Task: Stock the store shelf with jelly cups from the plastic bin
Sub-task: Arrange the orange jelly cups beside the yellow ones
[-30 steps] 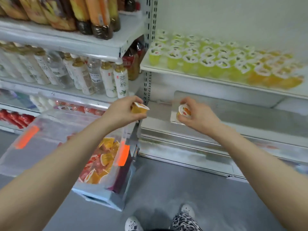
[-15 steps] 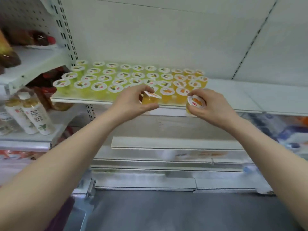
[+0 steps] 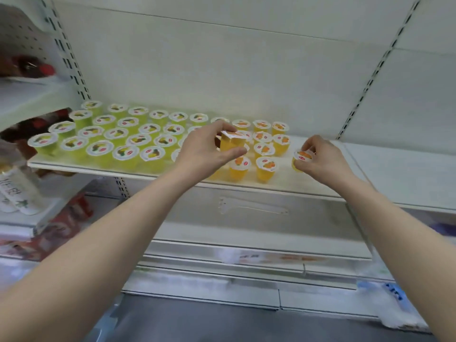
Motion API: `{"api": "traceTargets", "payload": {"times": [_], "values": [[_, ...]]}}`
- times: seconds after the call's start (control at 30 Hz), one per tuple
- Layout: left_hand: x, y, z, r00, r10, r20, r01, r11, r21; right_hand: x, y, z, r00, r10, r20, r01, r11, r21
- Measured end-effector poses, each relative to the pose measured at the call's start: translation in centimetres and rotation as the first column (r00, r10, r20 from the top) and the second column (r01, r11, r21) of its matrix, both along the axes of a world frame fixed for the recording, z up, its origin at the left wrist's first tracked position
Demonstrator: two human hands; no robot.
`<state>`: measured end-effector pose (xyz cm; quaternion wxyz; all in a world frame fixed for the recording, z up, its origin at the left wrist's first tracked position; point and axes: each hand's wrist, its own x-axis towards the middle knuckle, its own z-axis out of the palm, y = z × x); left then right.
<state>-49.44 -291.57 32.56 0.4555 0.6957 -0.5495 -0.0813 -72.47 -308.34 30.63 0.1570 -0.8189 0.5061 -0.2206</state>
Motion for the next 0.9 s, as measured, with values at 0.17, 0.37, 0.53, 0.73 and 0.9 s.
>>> {"api": "traceTargets", "payload": {"times": [0.17, 0.37, 0.53, 0.73, 0.9], "values": [[1.4, -1.4, 0.1, 1.0, -0.002, -0.016, 0.003, 1.0, 0.023, 2.0, -2.0, -2.1, 1.0, -0.007, -0.031, 0.009, 0.999, 0.046], [2.0, -2.1, 0.1, 0.999, -0.016, -0.043, 0.016, 1.0, 0.001, 3.0, -2.9, -2.8, 0.999, 0.016, -0.029, -0.017, 0.999, -0.034], [1.7, -2.5, -0.4, 1.0, 0.005, -0.027, -0.005, 1.0, 0.009, 3.0, -3.4, -3.3, 0.996, 0.074, -0.05, -0.078, 0.993, -0.083], [-0.4, -3.0, -0.6, 1.0, 0.017, -0.018, -0.018, 1.0, -0.014, 1.6, -4.2, -4.1, 0.978, 0.191, -0.084, -0.202, 0.969, -0.143], [-4.1, -4.4, 0.2, 1.0, -0.002, 0.014, 0.002, 1.0, -0.027, -0.3, -5.6, -3.1, 0.915, 0.346, -0.209, -0.376, 0.918, -0.124]]}}
